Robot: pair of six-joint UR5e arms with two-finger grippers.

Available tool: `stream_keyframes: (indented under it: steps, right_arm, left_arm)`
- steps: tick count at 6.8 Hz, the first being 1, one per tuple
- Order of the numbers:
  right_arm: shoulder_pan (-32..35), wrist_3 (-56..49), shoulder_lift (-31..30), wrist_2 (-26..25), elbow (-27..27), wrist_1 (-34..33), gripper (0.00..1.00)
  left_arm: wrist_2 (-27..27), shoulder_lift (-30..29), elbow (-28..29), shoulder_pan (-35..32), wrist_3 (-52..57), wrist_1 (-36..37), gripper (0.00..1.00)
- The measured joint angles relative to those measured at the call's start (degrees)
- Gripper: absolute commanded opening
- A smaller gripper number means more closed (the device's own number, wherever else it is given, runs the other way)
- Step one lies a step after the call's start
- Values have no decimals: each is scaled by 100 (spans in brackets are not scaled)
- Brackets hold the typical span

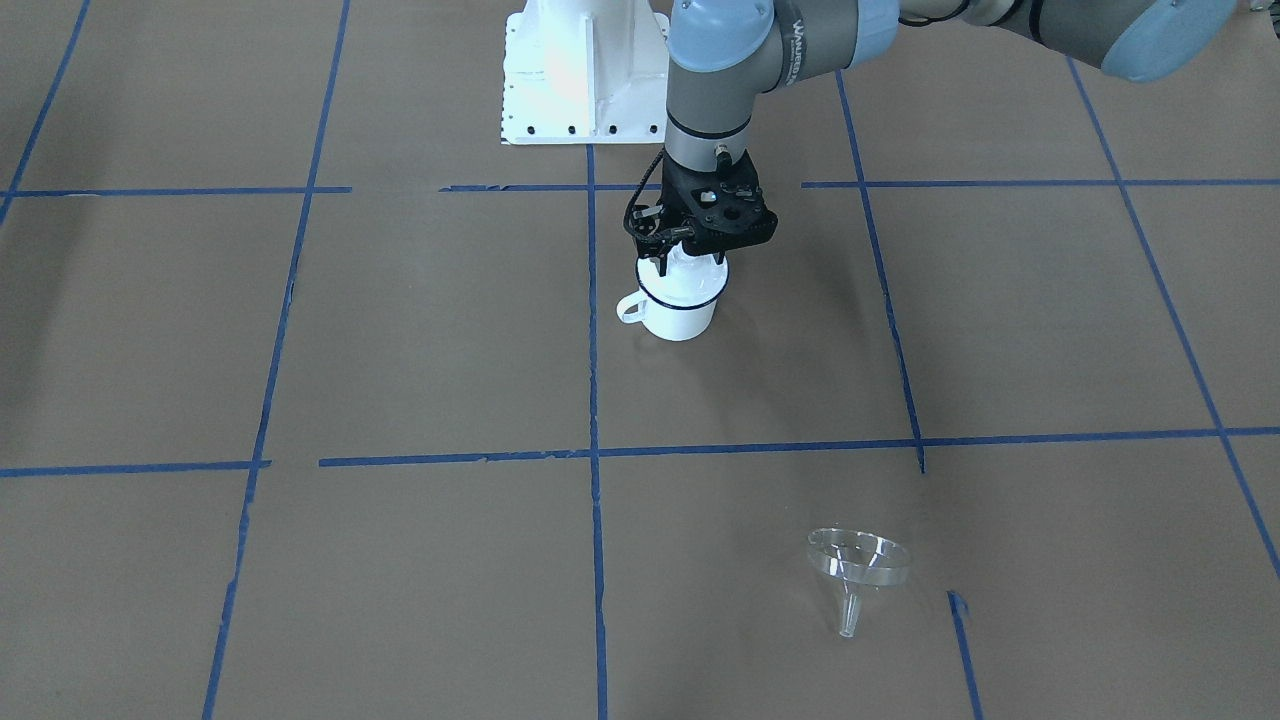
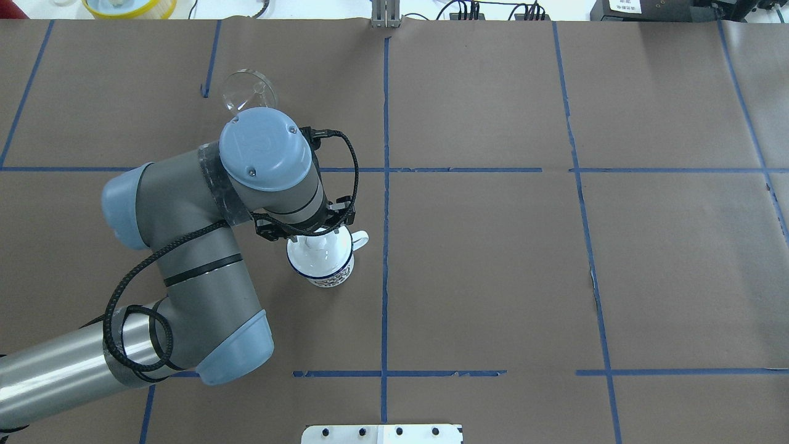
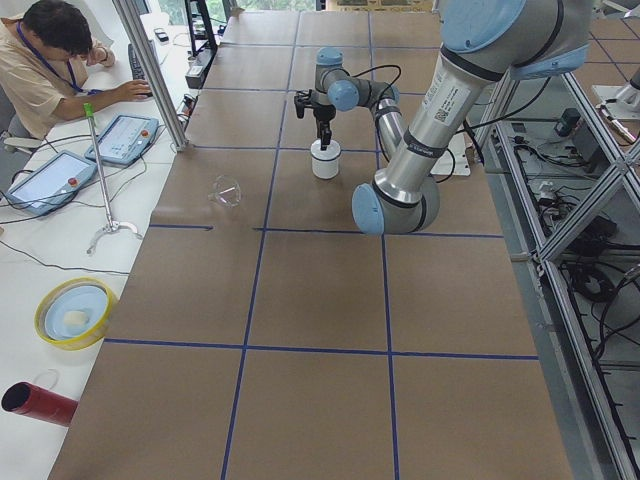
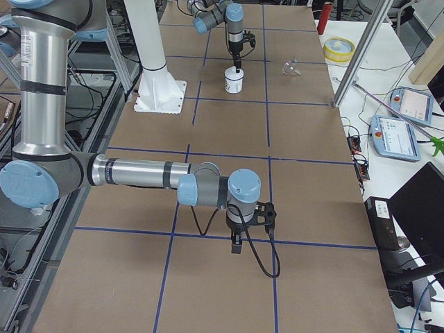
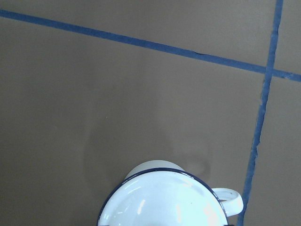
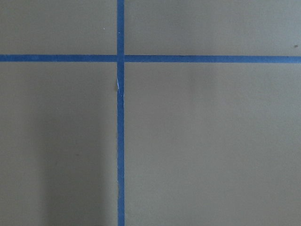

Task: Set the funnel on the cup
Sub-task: 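Move the left gripper over the white lid on the mug, then close the left gripper on the lid knob and lift it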

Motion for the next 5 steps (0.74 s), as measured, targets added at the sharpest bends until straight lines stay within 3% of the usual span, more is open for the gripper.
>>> stream_keyframes:
  steps: [5]
  right_arm:
    - [0,0,0,0,0,0,100]
  left_arm:
    - [-56,9,-104,68,38,18,69]
